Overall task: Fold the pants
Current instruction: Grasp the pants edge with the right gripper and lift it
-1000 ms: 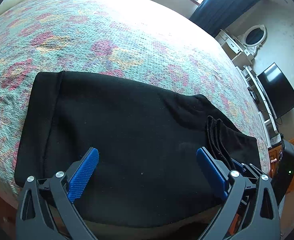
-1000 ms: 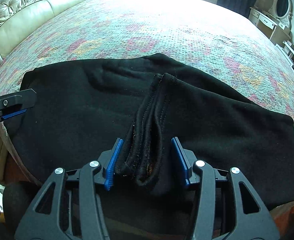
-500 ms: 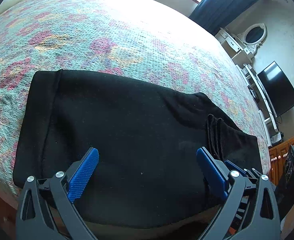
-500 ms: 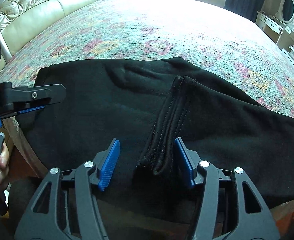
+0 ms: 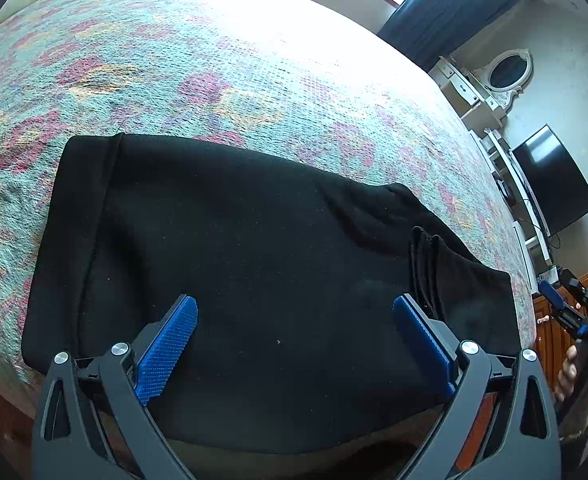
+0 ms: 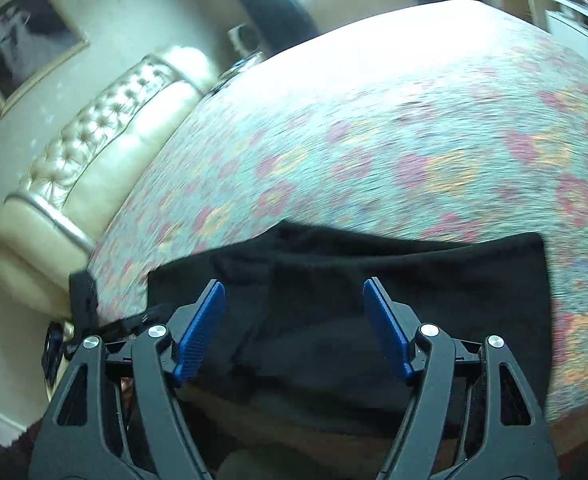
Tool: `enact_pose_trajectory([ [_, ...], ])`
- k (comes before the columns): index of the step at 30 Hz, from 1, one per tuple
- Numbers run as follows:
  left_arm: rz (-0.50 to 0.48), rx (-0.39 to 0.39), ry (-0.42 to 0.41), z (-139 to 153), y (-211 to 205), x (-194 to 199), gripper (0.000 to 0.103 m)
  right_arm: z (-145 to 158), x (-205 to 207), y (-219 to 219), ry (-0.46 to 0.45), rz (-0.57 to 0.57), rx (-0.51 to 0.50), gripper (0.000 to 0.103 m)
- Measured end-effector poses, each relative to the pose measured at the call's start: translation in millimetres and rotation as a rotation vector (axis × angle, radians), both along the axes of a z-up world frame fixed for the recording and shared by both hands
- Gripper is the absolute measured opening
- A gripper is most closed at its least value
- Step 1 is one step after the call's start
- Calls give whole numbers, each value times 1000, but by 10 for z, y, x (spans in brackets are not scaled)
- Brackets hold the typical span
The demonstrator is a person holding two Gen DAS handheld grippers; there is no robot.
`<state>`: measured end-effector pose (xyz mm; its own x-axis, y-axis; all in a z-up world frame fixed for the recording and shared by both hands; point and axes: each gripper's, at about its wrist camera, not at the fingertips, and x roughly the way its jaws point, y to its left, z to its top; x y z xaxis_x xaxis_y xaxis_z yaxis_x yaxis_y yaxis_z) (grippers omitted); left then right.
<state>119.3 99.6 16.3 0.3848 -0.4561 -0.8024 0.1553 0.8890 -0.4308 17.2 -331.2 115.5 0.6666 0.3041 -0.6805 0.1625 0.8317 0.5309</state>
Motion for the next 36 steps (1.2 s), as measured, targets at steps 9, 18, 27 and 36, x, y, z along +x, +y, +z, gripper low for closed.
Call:
enact_pose_trajectory([
  [9,-19,10,5,-20,-69,-8,97,-1114,7,-1292,143,-176,325,71],
  [18,-17,12,9,-20,-96,-28,97,-1453,96,-1393,149,-158,460,26],
  [27,-15,13,10,-18,-106,-36,97,-1384,-386,-1251,171,-117,580,54],
  [36,-15,13,11,-23,-105,-40,97,-1245,-646,-861,256,14,379,39],
])
